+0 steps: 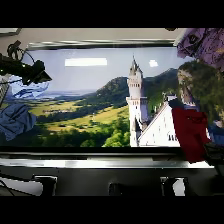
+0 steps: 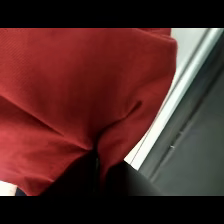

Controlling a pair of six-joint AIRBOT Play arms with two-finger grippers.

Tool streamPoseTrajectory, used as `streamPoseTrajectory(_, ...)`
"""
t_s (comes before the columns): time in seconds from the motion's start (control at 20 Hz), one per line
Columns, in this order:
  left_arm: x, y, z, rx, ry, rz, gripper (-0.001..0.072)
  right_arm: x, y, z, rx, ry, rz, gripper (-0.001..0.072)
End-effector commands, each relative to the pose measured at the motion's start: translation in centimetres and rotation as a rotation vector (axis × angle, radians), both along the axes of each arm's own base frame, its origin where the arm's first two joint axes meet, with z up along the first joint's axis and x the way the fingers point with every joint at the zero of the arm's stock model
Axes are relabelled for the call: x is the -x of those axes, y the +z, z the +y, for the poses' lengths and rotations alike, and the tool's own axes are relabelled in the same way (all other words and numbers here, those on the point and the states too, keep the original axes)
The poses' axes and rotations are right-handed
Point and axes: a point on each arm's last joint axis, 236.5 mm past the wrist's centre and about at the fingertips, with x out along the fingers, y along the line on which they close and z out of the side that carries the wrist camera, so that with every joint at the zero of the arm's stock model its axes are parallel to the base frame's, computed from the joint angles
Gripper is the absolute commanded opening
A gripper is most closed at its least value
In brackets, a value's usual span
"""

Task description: Fold the clothes and pants, and hang the long-sleeved shirts on hangers.

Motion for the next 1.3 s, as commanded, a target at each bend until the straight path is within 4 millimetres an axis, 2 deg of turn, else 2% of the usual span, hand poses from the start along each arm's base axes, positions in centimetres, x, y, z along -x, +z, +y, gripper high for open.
streamPoseTrajectory(0.0, 0.0, -0.1, 0.0, 0.0, -0.001, 0.001, 0.0017, 1.6, -0.3, 0.0, 0.008, -0.003, 0.061, 0.003)
streamPoseTrajectory(0.05, 0.0, -0.1, 0.0, 0.0, -0.001, 0.001, 0.0017, 1.8, -0.3, 0.0, 0.008, -0.003, 0.07, 0.0064)
streamPoseTrajectory(0.15, 0.0, -0.1, 0.0, 0.0, -0.001, 0.001, 0.0017, 2.3, -0.3, 0.1, 0.004, -0.014, 0.092, 0.0313)
streamPoseTrajectory(0.2, 0.0, -0.1, 0.0, 0.0, -0.001, 0.001, 0.0017, 2.4, -0.3, 0.1, 0.001, -0.02, 0.094, 0.0403)
streamPoseTrajectory(0.25, 0.0, -0.1, 0.0, 0.0, -0.001, 0.001, 0.0017, 2.1, 0.1, -0.2, 0.012, -0.024, 0.083, 0.0417)
streamPoseTrajectory(0.3, 0.0, -0.1, 0.0, 0.0, -0.001, 0.001, 0.0017, 0.8, 1.1, -1.2, 0.048, -0.031, 0.034, 0.0417)
streamPoseTrajectory(0.35, 0.0, -0.1, 0.0, 0.0, -0.001, 0.001, 0.0017, -1.5, 3.1, -2.6, 0.106, -0.039, -0.065, 0.0416)
streamPoseTrajectory(0.45, 0.0, 0.0, 0.0, 0.0, 0.0, 0.0, 0.0017, -7.7, 9.4, -5.2, 0.234, -0.027, -0.342, 0.0408)
streamPoseTrajectory(0.5, 0.0, 0.0, 0.0, 0.0, 0.0, 0.0, 0.0017, -10.9, 12.8, -5.5, 0.274, 0.008, -0.472, 0.0405)
streamPoseTrajectory(0.55, 0.0, 0.0, 0.0, 0.0, -0.001, 0.0, 0.0017, -13.6, 15.3, -4.8, 0.291, 0.064, -0.559, 0.0398)
streamPoseTrajectory(0.6, 0.0, 0.0, 0.0, -0.001, -0.001, -0.001, 0.0017, -15.8, 16.7, -3.4, 0.286, 0.136, -0.602, 0.0398)
streamPoseTrajectory(0.65, 0.0, 0.1, 0.0, -0.002, -0.002, -0.004, 0.0017, -18.1, 17.1, -1.3, 0.269, 0.241, -0.611, 0.0393)
streamPoseTrajectory(0.7, 0.0, 0.3, 0.0, -0.01, -0.017, -0.016, 0.0016, -20.1, 16.8, 1.3, 0.244, 0.351, -0.61, 0.0315)
streamPoseTrajectory(0.8, -0.1, 1.1, 0.1, -0.037, -0.06, -0.069, 0.0016, -23.6, 14.7, 8.0, 0.194, 0.637, -0.576, 0.0227)
streamPoseTrajectory(0.85, -0.1, 1.8, 0.3, -0.067, -0.083, -0.107, 0.0015, -24.5, 13.5, 11.3, 0.168, 0.764, -0.56, 0.0156)
streamPoseTrajectory(0.9, 0.1, 2.3, 0.8, -0.122, -0.108, -0.137, 0.0015, -25.0, 12.1, 14.9, 0.142, 0.901, -0.542, 0.0125)
streamPoseTrajectory(1.0, 0.9, 3.2, 2.4, -0.278, -0.151, -0.179, 0.0015, -25.1, 10.2, 20.5, 0.125, 1.111, -0.503, 0.012)
streamPoseTrajectory(1.1, 1.8, 4.2, 3.6, -0.382, -0.135, -0.224, 0.0014, -24.8, 9.3, 24.4, 0.159, 1.262, -0.485, 0.0027)
streamPoseTrajectory(1.25, 3.1, 5.1, 3.3, -0.393, -0.11, -0.29, 0.0014, -25.2, 10.0, 28.1, 0.217, 1.374, -0.543, 0.0027)
